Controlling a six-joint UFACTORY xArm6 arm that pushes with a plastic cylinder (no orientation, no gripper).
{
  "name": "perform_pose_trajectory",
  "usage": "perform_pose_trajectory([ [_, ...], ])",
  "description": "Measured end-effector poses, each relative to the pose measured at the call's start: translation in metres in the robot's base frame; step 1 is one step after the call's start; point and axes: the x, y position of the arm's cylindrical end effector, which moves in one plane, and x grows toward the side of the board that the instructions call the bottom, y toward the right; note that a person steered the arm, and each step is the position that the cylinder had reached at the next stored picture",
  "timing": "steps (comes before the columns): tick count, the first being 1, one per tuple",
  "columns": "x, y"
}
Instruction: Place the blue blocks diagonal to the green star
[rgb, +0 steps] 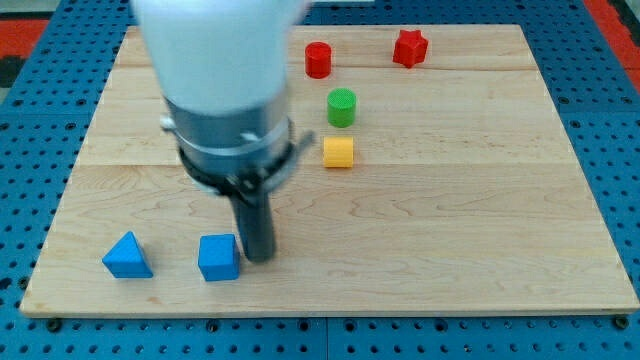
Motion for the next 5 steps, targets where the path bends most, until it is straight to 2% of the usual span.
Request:
perform_pose_trajectory([
  [1,-0.05,-0.005],
  [2,0.004,0.03],
  [3,0.061,0.025],
  [4,0.03,-0.052],
  [5,-0.035,-0.094],
])
